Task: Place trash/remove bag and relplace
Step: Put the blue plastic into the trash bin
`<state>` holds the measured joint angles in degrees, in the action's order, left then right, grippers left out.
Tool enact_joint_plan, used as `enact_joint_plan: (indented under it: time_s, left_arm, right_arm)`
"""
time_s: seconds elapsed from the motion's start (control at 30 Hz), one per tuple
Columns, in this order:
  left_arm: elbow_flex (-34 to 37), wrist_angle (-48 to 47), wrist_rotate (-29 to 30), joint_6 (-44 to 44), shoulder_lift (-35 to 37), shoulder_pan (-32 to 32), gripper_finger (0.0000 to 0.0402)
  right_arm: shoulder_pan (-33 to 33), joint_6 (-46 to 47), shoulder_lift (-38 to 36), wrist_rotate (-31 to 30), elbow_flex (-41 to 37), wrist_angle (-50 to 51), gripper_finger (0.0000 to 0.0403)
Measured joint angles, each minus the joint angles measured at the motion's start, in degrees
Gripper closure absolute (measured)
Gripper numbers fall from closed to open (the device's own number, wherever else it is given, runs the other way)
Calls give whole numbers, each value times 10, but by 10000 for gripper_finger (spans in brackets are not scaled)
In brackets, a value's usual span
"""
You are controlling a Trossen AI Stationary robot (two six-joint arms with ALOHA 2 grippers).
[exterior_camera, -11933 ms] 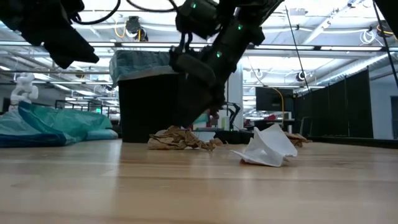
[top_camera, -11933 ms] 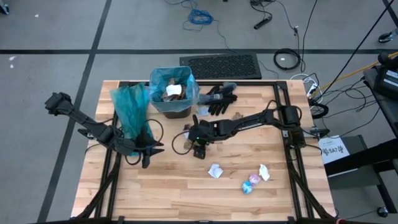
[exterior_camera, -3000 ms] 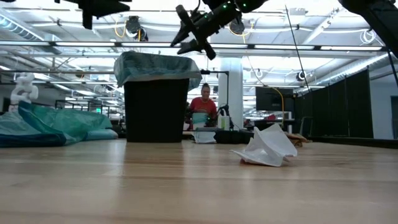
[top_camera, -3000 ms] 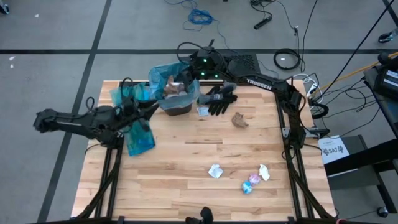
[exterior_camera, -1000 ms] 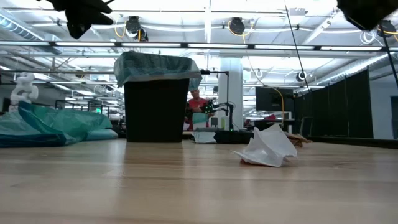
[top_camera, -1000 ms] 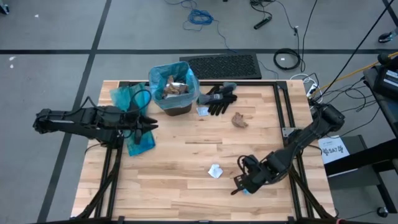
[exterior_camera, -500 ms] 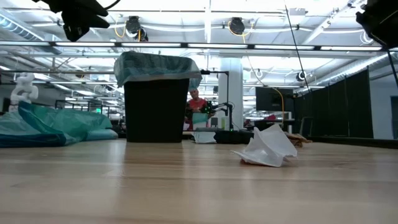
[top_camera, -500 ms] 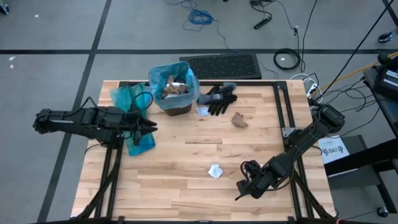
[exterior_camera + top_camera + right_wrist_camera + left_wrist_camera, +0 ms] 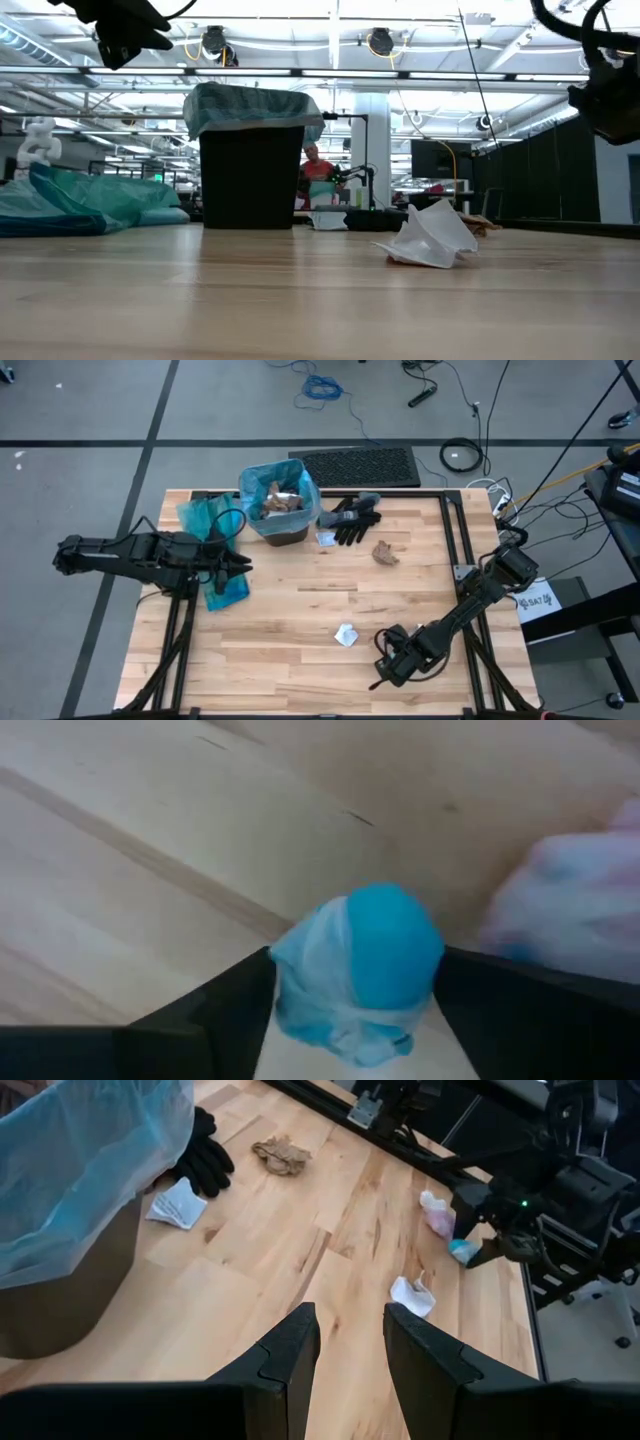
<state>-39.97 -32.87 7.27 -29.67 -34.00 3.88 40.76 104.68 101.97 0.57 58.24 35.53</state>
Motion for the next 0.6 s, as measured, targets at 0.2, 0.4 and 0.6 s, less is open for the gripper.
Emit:
enact_joint_plan:
  time_s: [0.2,0.4,0.6]
  left_arm:
    - [0,-2,0,0,0,0,281]
    - [0,-3,5,0,0,0,281]
    - [0,-3,6,0,0,0,281]
  right_arm:
    - [-24,-27,-3,26,9,6,313]
    - [-79,-79,-78,19,14,-7,376]
    - [-172,-189,-163,-36,15,-19,377]
